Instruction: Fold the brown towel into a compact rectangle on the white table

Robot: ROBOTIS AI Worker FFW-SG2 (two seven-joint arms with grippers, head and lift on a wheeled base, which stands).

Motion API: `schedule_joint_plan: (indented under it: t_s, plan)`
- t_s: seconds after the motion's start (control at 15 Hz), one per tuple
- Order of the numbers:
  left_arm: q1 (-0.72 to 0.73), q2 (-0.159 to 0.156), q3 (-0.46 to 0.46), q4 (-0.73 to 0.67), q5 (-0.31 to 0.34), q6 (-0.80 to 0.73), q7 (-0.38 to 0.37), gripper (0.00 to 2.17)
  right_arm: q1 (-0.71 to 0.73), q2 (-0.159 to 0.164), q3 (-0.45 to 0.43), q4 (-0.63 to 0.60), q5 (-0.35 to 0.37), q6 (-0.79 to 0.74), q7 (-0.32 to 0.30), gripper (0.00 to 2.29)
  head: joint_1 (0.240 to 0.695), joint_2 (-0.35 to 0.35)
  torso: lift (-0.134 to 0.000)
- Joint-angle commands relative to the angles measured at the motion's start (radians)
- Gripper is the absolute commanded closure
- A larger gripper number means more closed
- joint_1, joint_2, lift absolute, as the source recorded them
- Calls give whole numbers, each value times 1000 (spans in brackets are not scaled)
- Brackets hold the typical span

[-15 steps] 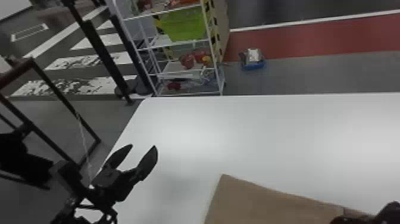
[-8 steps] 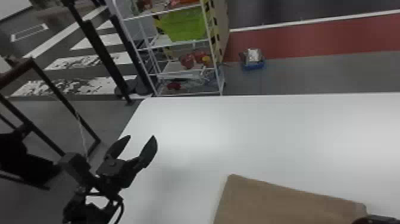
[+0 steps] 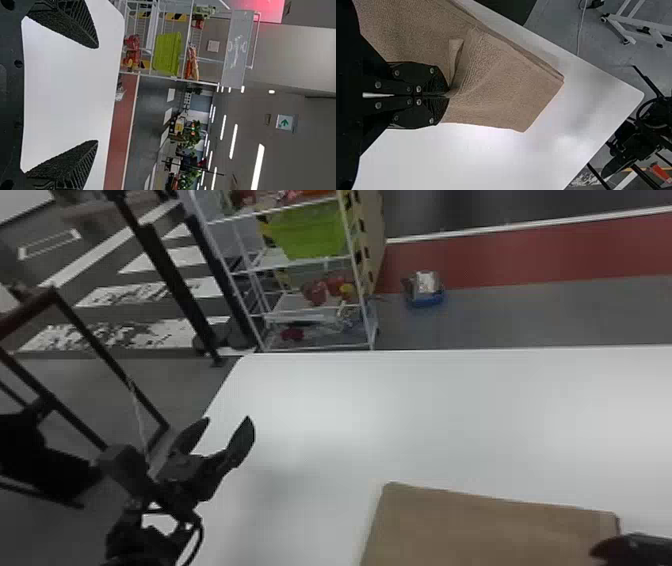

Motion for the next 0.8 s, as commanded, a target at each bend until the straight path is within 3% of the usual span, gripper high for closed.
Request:
schedule_joint_plan:
  t_s: [0.0, 0.33, 0.53, 0.73]
  plan:
    - [-2, -4, 12, 2, 4, 0, -5, 22, 54, -2, -71, -26, -10, -17, 5, 1528, 695, 350, -123]
    - [0, -4, 15, 11, 1, 3, -12, 22, 60, 38, -41, 115, 59, -130, 5, 1528, 695, 350, -123]
    - [3, -4, 34, 11, 1, 3, -15, 22, 64, 42, -44, 103, 50, -152, 5, 1528, 695, 350, -123]
    - [9, -4, 43, 11, 3, 3, -18, 22, 147, 41, -199, 17, -53, -164, 5, 1528, 695, 350, -123]
